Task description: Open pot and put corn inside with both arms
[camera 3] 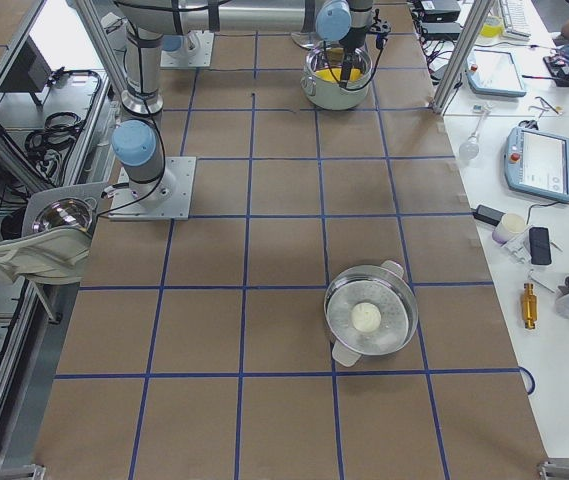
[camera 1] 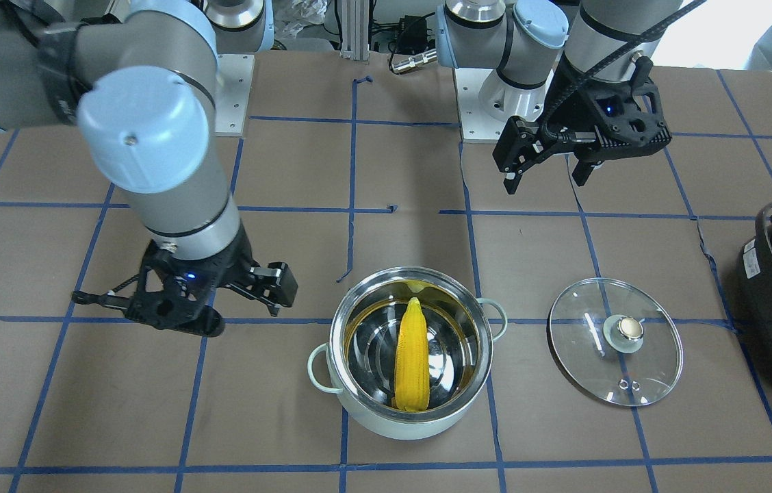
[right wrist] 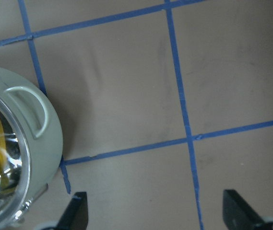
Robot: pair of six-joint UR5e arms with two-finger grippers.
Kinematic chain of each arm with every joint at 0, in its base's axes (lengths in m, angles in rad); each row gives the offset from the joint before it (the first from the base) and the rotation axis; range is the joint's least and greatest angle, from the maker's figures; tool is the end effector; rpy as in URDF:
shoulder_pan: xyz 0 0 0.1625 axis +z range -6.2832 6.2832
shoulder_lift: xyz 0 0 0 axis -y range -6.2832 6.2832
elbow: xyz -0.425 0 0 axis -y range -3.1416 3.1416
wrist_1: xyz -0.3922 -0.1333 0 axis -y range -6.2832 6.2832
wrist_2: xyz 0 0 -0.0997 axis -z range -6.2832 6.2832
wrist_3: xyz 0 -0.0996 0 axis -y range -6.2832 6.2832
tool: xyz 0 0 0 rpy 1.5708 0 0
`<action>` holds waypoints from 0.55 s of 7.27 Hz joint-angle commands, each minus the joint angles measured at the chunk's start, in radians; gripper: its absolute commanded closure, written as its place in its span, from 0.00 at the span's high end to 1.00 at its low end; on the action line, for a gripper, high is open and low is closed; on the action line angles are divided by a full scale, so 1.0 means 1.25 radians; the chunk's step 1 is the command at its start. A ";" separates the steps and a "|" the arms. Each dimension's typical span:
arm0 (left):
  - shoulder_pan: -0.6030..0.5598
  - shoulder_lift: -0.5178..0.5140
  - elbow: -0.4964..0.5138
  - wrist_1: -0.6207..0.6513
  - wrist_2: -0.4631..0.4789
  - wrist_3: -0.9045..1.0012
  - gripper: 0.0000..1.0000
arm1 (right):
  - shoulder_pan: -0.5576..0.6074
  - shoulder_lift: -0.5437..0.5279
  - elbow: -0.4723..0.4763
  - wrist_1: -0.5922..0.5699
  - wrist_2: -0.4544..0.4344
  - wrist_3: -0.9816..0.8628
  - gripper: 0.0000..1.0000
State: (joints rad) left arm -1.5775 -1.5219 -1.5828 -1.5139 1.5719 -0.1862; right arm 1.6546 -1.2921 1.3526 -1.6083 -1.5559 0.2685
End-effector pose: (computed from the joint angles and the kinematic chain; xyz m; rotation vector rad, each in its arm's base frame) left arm -0.1364 -0.4788 0.5116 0.2806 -3.1176 0.1464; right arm 0.1850 -0.5924 0.4455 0.2890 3.1173 0.0395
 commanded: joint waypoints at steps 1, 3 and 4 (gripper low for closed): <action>-0.001 0.020 0.002 -0.028 0.003 -0.001 1.00 | -0.039 -0.107 0.090 0.025 -0.003 -0.071 1.00; -0.001 0.021 0.005 -0.028 -0.003 0.000 1.00 | -0.040 -0.147 0.100 0.092 -0.013 -0.063 1.00; -0.001 0.026 0.006 -0.028 -0.002 0.000 1.00 | -0.040 -0.155 0.097 0.107 -0.012 -0.064 1.00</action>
State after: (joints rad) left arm -1.5784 -1.4958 -1.5779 -1.5484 1.5689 -0.1861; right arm 1.6058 -1.4646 1.4723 -1.5102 -1.5699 0.1908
